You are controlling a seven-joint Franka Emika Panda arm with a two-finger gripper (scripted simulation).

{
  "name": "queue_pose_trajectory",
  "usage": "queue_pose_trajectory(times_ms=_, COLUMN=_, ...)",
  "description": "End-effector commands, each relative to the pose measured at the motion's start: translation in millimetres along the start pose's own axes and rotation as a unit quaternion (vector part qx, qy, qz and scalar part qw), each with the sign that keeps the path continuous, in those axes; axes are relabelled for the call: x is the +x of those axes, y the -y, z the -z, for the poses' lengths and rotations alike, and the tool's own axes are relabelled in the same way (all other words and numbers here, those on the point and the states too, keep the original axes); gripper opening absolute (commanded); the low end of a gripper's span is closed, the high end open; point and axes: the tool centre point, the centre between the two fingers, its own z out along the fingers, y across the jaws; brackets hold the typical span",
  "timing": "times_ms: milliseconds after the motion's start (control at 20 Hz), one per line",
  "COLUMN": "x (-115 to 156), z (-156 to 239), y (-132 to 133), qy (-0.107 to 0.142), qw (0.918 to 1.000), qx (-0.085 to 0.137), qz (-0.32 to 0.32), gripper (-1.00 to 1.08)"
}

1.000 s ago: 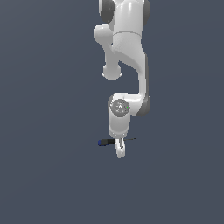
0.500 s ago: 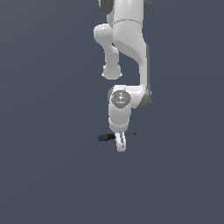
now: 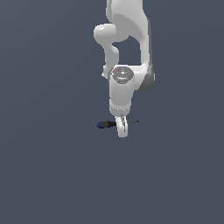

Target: Pick up the object and move it to a goal position.

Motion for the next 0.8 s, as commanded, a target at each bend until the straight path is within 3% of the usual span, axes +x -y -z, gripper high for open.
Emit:
queue_pose_trajectory(times_ms=0, x=-2, z=22, y=-10, qy=0.0, qw=1.0, qx=0.001, qz=0.0, gripper=-1.0)
queue_pose_trajectory(times_ms=750, x=-12, z=112, y=-49, qy=-0.001, qw=1.0, qx=0.001, qz=0.0, gripper=-1.0)
